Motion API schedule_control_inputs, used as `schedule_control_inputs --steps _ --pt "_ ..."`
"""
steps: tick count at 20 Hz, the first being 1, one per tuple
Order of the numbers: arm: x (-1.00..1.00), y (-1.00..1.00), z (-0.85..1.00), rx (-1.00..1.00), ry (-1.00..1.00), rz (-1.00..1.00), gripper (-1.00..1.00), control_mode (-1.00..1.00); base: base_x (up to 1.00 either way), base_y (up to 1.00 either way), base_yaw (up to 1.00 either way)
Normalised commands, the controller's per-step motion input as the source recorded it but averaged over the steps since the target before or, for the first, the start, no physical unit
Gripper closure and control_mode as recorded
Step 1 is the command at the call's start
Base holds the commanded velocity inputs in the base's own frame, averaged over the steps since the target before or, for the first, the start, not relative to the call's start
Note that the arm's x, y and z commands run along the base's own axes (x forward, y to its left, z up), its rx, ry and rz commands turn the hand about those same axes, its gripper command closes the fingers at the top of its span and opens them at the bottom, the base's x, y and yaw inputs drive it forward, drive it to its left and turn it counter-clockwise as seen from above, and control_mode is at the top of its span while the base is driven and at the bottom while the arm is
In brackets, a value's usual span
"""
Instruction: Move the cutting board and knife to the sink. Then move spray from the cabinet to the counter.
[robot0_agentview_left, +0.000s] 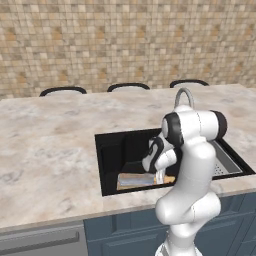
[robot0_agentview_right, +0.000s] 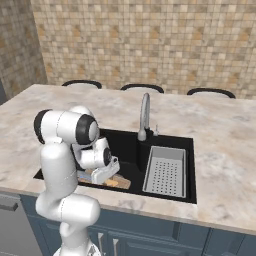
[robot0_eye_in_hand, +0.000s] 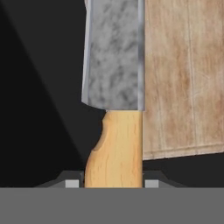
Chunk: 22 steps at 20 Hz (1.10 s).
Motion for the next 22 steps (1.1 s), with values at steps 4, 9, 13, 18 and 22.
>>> schedule_control_inputs --steps 4,9,13,18,22 --pt "0.1 -0.01 -0.37 0.0 -0.04 0.02 1.0 -1.0 0.0 0.0 0.0" --pt "0.14 0.0 -0.33 0.0 -0.05 0.0 1.0 -1.0 0.0 0.0 0.0" --pt "0.0 0.0 0.0 0.0 0.0 0.0 1.0 -1.0 0.0 0.0 0.0" --pt "0.0 0.0 0.0 0.0 0.0 0.0 -1.0 -1.0 0.0 0.0 0.0" --pt "0.0 0.0 0.0 0.0 0.03 0.0 -1.0 -1.0 0.0 0.0 0.0"
